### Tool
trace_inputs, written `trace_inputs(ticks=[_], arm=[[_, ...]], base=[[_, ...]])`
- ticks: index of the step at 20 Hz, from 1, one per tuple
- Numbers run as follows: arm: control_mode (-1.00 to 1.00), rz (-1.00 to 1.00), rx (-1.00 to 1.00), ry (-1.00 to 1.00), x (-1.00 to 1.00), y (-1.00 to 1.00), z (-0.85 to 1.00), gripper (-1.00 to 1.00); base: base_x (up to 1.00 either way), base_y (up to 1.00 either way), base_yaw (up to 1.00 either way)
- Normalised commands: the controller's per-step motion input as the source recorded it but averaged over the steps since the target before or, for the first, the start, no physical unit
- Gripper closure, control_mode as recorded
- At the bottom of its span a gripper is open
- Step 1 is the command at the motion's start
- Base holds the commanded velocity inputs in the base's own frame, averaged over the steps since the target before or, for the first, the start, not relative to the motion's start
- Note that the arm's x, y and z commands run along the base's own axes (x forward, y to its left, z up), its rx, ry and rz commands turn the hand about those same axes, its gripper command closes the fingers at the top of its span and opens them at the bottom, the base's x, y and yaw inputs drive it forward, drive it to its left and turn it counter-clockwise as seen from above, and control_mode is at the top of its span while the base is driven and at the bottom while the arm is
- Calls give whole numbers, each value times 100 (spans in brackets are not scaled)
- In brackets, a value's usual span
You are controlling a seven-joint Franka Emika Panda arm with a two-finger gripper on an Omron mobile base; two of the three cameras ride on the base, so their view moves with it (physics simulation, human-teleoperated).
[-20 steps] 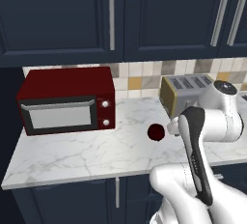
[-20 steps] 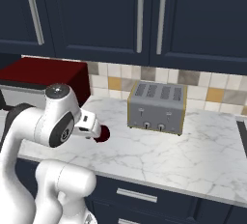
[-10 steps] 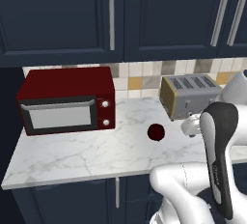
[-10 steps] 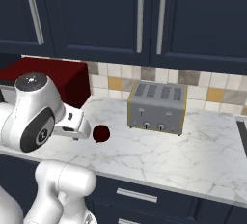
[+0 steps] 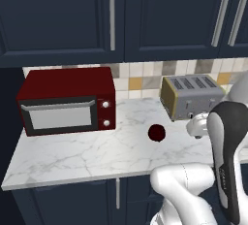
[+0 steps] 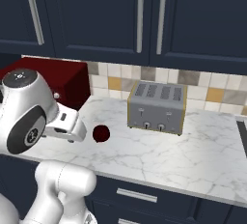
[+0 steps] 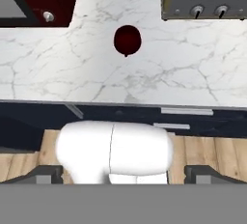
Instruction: Clear the mugs and bowl far away from the sink.
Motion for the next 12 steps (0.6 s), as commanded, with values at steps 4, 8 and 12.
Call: trace_inputs(ticks=[4,8,12], arm=[[-100,-10,-7,0,0,17,0,-100],[-100,-12,-5,0,0,1,0,-100],[100,-2,-1,-1,-4,0,0,-100]], base=[[0,0,0],[0,0,0],[-18,-11,-17]])
